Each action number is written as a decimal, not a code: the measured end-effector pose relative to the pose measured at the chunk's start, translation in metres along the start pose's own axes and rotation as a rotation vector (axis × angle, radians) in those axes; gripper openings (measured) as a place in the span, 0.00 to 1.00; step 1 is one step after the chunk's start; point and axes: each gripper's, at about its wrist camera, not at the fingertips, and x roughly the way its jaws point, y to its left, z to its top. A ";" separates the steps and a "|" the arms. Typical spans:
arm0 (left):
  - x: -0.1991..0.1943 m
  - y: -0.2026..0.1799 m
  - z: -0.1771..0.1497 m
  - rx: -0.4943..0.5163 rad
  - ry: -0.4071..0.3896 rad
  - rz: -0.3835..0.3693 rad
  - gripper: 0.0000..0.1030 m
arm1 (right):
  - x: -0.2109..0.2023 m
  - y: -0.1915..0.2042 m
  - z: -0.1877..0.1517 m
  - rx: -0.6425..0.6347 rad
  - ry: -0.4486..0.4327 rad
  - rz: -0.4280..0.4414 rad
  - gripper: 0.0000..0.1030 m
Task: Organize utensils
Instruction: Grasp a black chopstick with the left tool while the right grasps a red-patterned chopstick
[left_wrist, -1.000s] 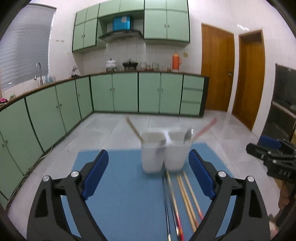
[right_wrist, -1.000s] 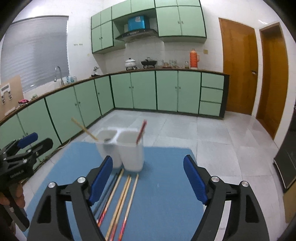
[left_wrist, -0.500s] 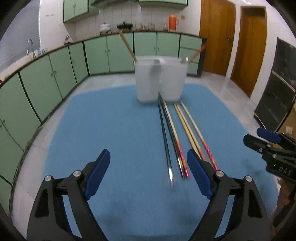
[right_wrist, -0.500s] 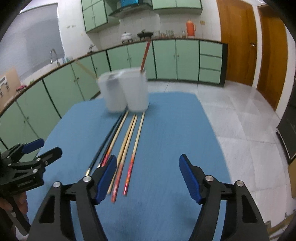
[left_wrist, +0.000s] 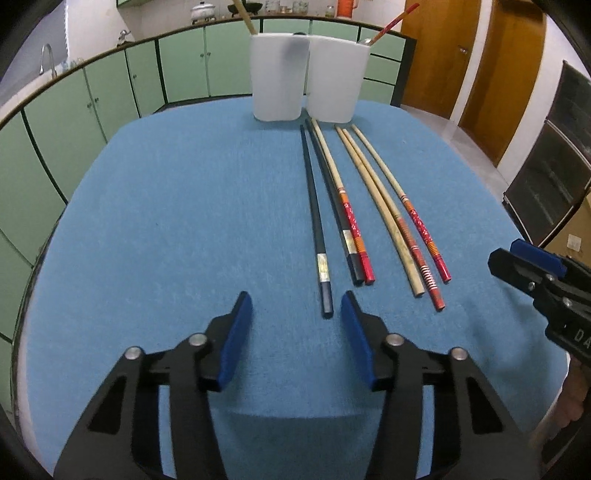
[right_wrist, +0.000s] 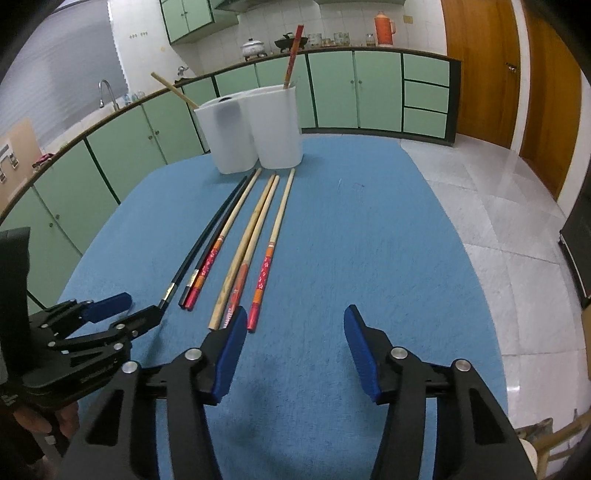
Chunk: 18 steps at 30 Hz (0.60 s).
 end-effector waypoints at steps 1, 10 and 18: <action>0.000 0.000 -0.001 -0.002 -0.003 0.005 0.43 | 0.001 0.001 0.000 -0.002 0.004 0.002 0.49; 0.004 -0.004 0.004 -0.005 -0.020 0.022 0.33 | 0.010 0.010 -0.001 -0.025 0.035 0.029 0.39; 0.006 -0.004 0.008 -0.006 -0.042 0.032 0.20 | 0.021 0.014 0.003 -0.029 0.043 0.042 0.34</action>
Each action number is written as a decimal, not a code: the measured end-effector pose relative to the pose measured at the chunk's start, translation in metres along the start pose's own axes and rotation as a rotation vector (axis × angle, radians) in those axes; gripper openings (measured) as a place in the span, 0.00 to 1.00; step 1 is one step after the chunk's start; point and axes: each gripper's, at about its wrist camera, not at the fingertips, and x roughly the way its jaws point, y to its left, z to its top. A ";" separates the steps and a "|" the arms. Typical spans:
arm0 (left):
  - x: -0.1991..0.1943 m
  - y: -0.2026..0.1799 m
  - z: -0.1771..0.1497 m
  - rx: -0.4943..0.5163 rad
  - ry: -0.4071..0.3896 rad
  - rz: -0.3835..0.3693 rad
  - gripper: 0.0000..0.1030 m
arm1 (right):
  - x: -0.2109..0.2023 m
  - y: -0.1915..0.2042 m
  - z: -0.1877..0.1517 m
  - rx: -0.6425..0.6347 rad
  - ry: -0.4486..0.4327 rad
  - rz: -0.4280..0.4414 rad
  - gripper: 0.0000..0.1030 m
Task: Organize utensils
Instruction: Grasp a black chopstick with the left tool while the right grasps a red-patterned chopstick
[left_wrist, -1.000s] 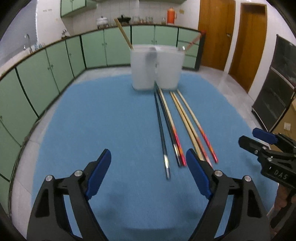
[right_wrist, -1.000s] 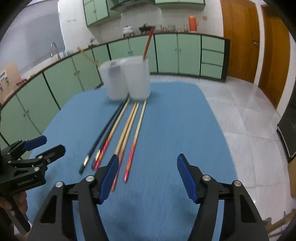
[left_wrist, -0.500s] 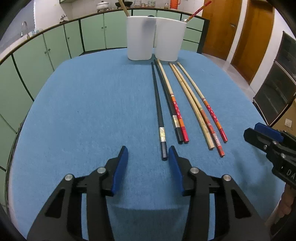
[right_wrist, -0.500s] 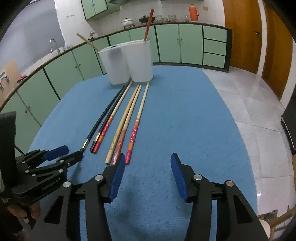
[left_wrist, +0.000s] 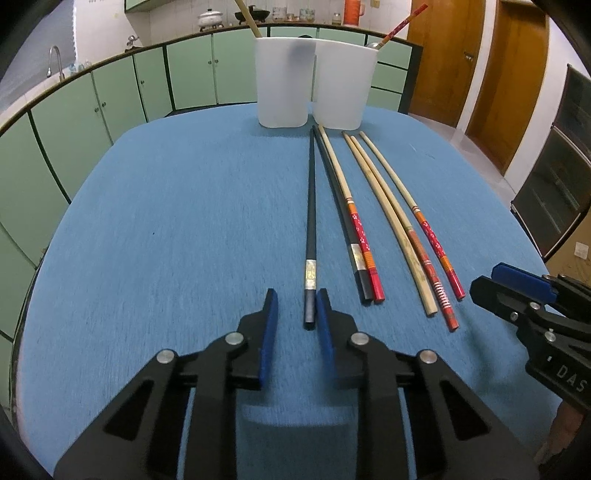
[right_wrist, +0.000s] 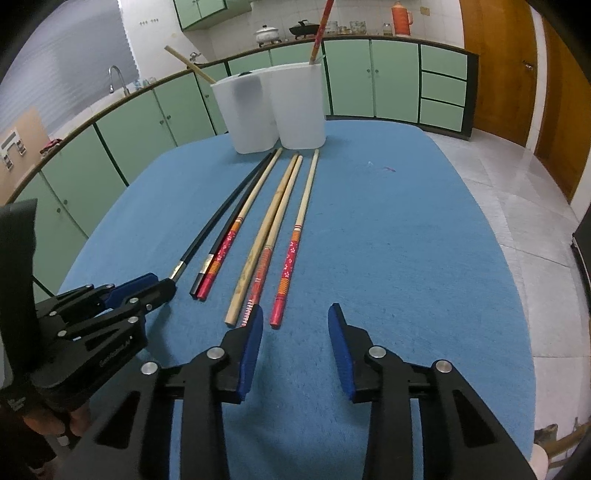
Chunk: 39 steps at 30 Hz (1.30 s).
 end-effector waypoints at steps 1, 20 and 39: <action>0.000 0.000 0.000 -0.001 0.000 -0.001 0.20 | 0.001 0.000 0.001 -0.001 -0.001 0.002 0.34; 0.001 0.001 0.001 0.003 -0.002 0.003 0.19 | 0.018 0.018 -0.007 -0.077 -0.013 -0.076 0.24; 0.003 0.010 0.003 -0.049 -0.004 -0.070 0.07 | 0.019 -0.005 -0.003 0.016 -0.022 -0.064 0.06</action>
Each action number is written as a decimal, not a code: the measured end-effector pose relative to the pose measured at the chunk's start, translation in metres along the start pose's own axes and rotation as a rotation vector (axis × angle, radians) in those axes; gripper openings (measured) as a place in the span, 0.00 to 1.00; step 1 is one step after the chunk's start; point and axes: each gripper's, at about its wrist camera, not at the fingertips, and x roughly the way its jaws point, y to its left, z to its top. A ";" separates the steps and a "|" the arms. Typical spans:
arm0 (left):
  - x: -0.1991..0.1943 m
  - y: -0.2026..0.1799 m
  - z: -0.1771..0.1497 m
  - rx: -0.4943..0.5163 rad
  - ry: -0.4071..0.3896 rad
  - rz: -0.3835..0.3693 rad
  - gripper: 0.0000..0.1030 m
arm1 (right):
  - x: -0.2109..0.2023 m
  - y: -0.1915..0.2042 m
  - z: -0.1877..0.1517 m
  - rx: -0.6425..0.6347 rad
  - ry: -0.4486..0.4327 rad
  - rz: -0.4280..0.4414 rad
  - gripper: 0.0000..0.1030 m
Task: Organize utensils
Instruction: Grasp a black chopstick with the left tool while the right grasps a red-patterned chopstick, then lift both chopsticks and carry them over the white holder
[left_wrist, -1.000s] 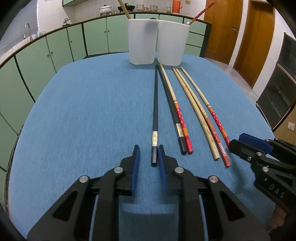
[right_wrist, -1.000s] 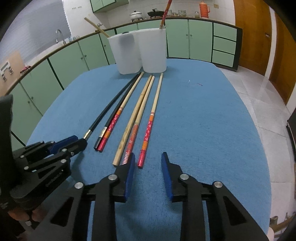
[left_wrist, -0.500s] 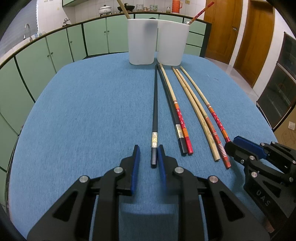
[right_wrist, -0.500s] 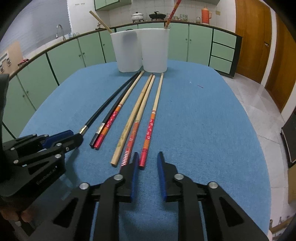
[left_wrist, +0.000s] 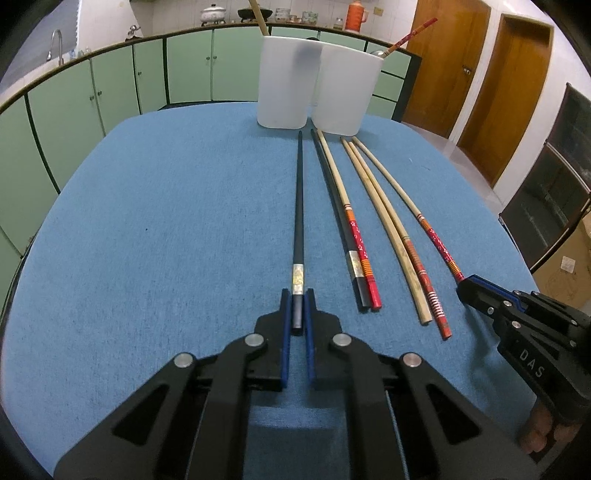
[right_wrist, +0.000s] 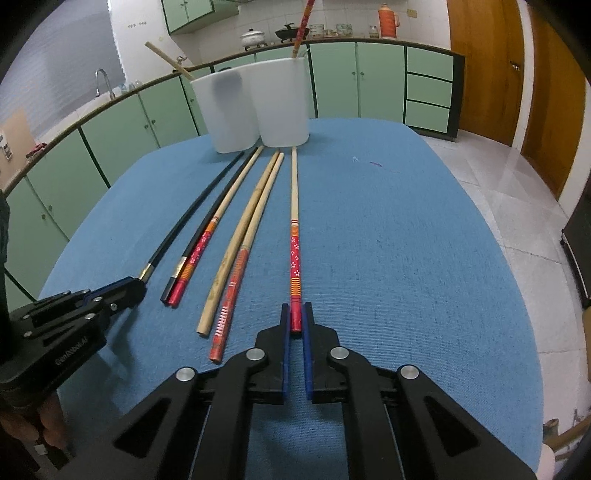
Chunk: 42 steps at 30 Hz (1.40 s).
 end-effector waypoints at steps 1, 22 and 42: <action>0.000 0.000 0.000 -0.003 0.001 -0.003 0.07 | 0.000 0.000 0.000 -0.001 0.000 -0.001 0.06; -0.001 -0.004 -0.003 0.010 -0.005 -0.038 0.27 | 0.001 -0.002 -0.001 0.017 0.000 0.015 0.06; 0.000 -0.013 -0.003 0.048 0.002 0.042 0.06 | 0.000 -0.002 -0.001 0.012 -0.004 0.009 0.05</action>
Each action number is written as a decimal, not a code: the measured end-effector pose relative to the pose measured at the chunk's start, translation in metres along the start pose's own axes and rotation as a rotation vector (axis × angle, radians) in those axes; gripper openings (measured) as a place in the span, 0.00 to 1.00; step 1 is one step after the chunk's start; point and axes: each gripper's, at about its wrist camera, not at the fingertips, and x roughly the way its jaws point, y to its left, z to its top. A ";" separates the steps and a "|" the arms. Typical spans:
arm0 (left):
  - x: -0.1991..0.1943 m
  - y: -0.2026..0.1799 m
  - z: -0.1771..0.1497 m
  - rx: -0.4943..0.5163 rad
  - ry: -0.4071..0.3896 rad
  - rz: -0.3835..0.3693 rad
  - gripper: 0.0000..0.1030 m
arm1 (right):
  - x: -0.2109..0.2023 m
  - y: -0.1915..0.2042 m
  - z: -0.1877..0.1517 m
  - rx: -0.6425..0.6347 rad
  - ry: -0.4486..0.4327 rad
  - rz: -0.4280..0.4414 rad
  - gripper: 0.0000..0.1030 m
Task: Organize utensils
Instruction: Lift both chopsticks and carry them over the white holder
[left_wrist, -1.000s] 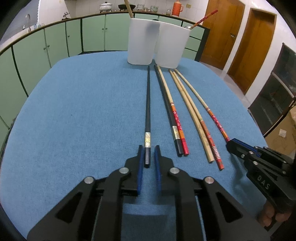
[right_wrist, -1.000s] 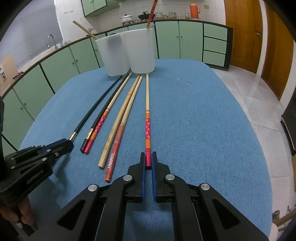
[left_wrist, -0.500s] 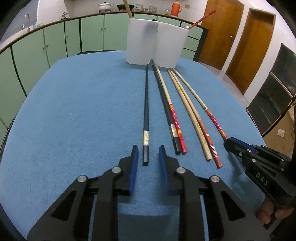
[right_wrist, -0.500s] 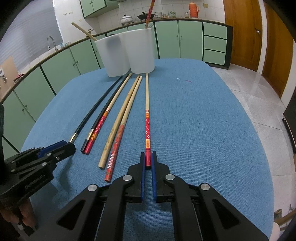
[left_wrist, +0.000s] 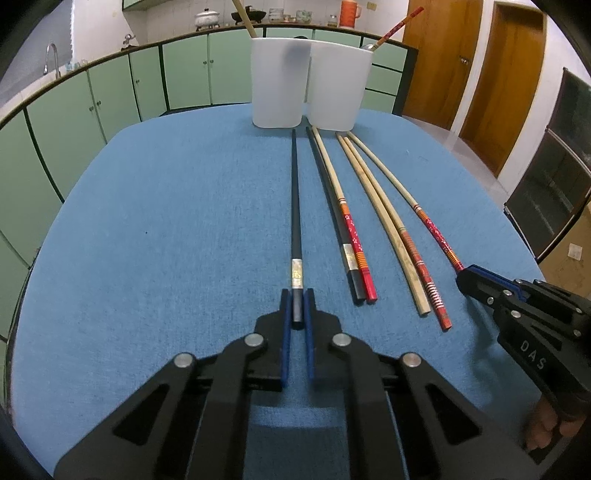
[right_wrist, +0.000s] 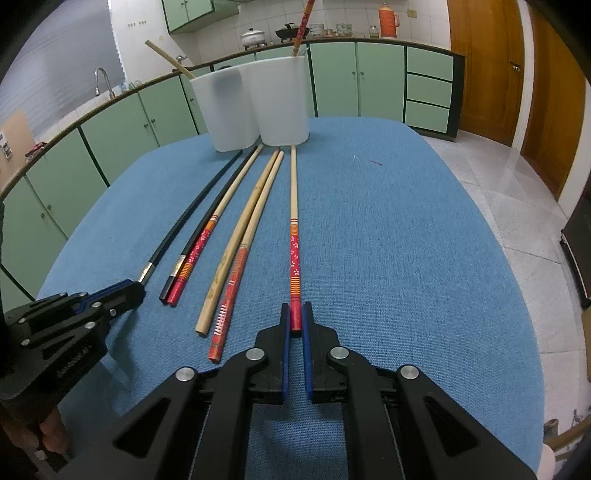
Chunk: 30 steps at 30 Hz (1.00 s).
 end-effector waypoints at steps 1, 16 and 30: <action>-0.001 -0.001 0.001 0.003 0.004 0.005 0.06 | -0.001 -0.001 0.000 0.004 -0.003 0.004 0.05; -0.084 -0.008 0.052 0.094 -0.184 0.046 0.05 | -0.075 -0.014 0.052 -0.041 -0.103 -0.014 0.05; -0.116 -0.014 0.101 0.085 -0.327 0.018 0.05 | -0.125 -0.020 0.111 -0.020 -0.239 0.077 0.05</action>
